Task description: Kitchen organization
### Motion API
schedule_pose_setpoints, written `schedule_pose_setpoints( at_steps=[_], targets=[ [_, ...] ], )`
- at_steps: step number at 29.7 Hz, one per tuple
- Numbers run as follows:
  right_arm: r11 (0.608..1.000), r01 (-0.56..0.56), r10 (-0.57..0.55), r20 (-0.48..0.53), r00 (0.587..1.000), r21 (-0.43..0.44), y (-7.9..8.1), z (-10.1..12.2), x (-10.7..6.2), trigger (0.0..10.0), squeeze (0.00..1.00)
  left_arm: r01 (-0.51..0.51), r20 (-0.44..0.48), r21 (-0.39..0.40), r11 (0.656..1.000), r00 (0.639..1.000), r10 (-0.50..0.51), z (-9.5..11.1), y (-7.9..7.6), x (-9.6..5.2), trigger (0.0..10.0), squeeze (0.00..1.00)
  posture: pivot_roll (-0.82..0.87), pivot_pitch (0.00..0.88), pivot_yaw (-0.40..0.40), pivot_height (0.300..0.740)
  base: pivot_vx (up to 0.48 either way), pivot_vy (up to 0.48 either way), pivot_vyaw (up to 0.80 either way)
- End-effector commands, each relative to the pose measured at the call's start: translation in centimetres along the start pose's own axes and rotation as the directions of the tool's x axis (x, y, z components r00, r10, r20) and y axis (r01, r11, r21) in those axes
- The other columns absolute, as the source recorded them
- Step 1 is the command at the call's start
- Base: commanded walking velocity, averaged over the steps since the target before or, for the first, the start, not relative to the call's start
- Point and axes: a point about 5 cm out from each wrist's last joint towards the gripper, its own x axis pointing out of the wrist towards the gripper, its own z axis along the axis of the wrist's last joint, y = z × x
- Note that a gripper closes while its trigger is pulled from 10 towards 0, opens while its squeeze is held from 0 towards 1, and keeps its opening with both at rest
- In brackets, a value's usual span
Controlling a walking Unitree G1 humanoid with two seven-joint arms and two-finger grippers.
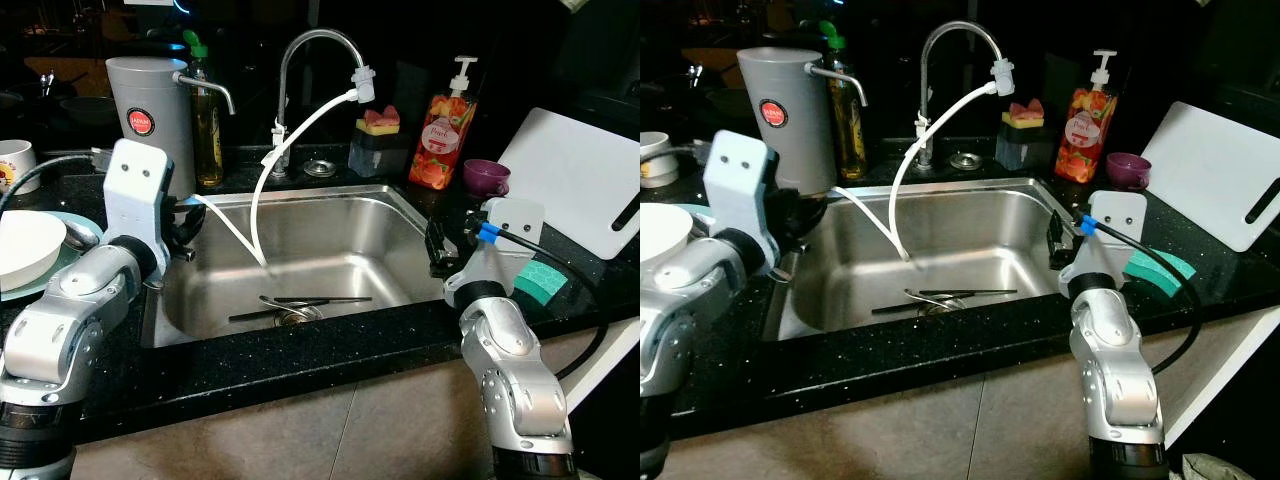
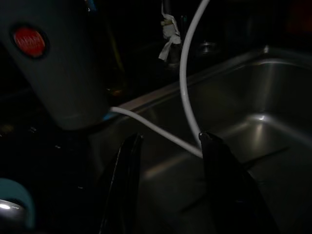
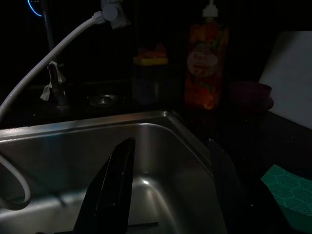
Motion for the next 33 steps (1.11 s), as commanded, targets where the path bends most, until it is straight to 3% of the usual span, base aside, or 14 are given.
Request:
schedule_pose_setpoints(
  at_steps=[1,3,6,8,13,17,29,33],
  targets=[
    [1.000,-0.008,0.008,-0.022,1.000,-0.001,-0.2,-0.5,0.0,10.0,0.00,0.036,-0.027,0.099,0.994,0.999,-0.034,-0.5,-0.2,-0.5,10.0,0.00,0.14,0.111,-0.051,0.740,0.000,0.000,0.00],
    [1.000,-0.015,0.015,-0.019,1.000,-0.001,-0.1,-0.5,0.0,10.0,0.00,0.044,-0.043,0.160,0.986,0.998,-0.037,-0.9,0.1,-0.7,10.0,0.00,0.14,0.111,-0.051,0.740,0.000,0.000,0.00],
    [1.000,-0.016,0.016,-0.013,1.000,-0.008,0.0,-0.4,0.1,10.0,0.00,0.031,-0.059,0.173,0.984,0.998,-0.021,-1.3,0.3,-0.8,10.0,0.00,0.14,0.112,-0.062,0.740,0.000,0.000,0.00],
    [1.000,-0.017,0.017,-0.006,1.000,-0.009,0.2,-0.2,0.5,10.0,0.00,-0.055,-0.100,0.084,0.995,0.993,0.063,-2.6,0.5,-0.6,10.0,0.00,0.15,0.113,-0.084,0.740,0.000,0.000,0.00],
    [1.000,-0.026,0.026,-0.006,1.000,-0.015,0.4,-0.1,0.8,10.0,0.00,-0.130,-0.138,-0.010,0.991,0.982,0.127,-3.6,0.3,-0.4,10.0,0.00,0.14,0.113,-0.085,0.740,0.000,0.000,0.00],
    [1.000,-0.030,0.030,0.001,1.000,-0.010,0.8,0.1,0.7,10.0,0.00,-0.260,-0.179,-0.139,0.956,0.956,0.234,-4.4,1.1,-0.7,10.0,0.00,0.15,0.107,-0.066,0.740,0.000,0.000,0.00],
    [0.999,-0.033,0.033,-0.004,0.999,-0.016,0.6,-0.2,0.5,10.0,0.00,-0.258,-0.170,-0.197,0.946,0.959,0.227,-4.1,1.0,-1.1,10.0,0.00,0.16,0.105,-0.062,0.740,0.000,0.000,0.00],
    [0.999,-0.035,0.035,0.005,0.999,-0.008,0.9,0.0,0.9,10.0,0.00,-0.288,-0.215,-0.209,0.935,0.946,0.243,-4.3,0.4,-0.7,10.0,0.00,0.16,0.093,-0.070,0.740,0.000,0.000,0.00]
  ],
)
